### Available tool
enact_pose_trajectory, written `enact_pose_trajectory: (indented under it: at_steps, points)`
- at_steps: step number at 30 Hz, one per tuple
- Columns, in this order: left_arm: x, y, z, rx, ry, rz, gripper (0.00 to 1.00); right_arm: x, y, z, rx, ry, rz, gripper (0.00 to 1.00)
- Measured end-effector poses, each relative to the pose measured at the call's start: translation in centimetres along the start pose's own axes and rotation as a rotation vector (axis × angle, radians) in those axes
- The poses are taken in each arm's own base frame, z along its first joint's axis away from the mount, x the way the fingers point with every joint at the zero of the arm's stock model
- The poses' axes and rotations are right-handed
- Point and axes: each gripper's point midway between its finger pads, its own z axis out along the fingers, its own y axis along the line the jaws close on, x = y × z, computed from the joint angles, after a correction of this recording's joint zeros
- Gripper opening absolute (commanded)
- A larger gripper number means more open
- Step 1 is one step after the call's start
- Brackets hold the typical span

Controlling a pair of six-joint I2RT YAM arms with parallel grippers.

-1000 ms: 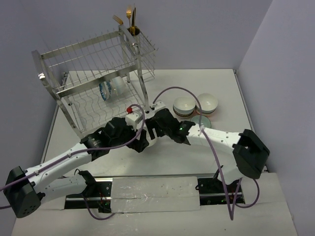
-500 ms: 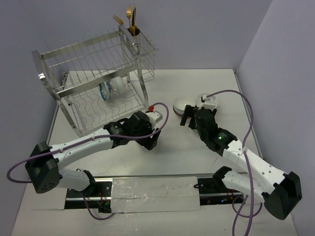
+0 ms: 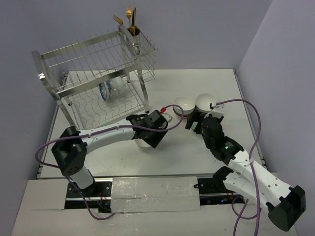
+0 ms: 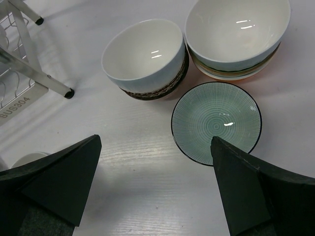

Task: Load the bowls into the dish rack
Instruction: Pick up the bowl from the center of the board.

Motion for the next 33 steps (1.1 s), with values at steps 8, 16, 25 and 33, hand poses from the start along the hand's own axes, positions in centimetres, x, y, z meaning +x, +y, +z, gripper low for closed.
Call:
enact_pose_trajectory:
  at_steps: [8, 16, 25, 33]
  points:
    - [1.6, -0.3, 1.8, -0.025, 0.111, 0.051, 0.43, 0.4, -0.3, 0.1, 0.006, 0.006, -0.006, 1.0]
    - [1.6, -0.6, 2.4, -0.024, 0.138, 0.064, 0.29, 0.4, -0.3, 0.2, 0.008, 0.005, -0.004, 1.0]
    - [1.8, -0.8, 2.8, -0.009, 0.152, 0.072, 0.0, 0.9, -0.8, 0.3, 0.016, 0.011, -0.006, 1.0]
    - [1.0, -1.3, 1.7, 0.02, 0.103, 0.056, 0.0, 0.7, -0.6, 0.2, 0.006, 0.004, 0.0, 1.0]
